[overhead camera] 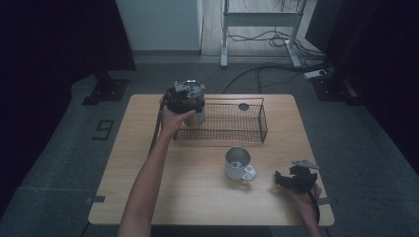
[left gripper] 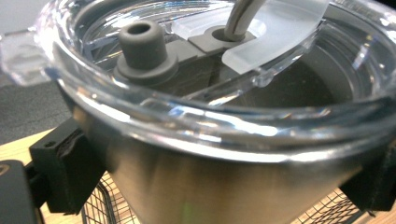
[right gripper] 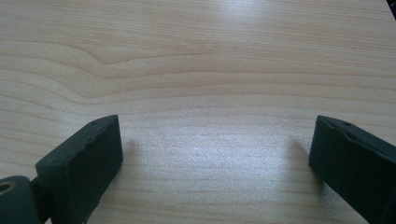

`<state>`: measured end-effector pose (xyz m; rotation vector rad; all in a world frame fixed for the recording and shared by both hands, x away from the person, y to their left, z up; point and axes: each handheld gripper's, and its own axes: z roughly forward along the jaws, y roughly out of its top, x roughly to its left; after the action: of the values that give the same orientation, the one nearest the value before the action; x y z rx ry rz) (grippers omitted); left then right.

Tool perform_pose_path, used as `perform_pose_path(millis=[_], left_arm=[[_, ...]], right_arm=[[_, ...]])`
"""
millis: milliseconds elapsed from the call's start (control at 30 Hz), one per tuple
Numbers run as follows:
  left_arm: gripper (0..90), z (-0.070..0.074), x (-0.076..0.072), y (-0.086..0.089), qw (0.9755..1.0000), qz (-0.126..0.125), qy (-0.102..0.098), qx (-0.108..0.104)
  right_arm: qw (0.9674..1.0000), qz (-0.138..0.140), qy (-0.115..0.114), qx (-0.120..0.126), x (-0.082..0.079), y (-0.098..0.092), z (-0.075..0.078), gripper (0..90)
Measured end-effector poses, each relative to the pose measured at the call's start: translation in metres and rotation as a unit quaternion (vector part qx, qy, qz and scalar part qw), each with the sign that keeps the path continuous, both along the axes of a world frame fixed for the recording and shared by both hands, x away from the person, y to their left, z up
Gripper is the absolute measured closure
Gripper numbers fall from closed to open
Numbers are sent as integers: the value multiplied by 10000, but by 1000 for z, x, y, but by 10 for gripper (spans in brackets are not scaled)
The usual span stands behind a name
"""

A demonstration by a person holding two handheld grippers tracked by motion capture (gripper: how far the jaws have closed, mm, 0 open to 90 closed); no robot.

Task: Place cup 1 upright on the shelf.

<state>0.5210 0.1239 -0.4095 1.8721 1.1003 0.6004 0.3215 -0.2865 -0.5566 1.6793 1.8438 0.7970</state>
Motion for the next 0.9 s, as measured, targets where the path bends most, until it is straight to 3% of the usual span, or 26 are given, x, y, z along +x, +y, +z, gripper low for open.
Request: perform_pose_path(millis=[633, 900], left_arm=[[41, -31, 11, -8, 9994, 108, 251, 188], [41, -38, 12, -6, 9993, 155, 308, 126]], right_arm=[[10000, 2, -3, 0, 0, 0, 0, 28], [10000, 3, -3, 0, 0, 0, 0, 28]])
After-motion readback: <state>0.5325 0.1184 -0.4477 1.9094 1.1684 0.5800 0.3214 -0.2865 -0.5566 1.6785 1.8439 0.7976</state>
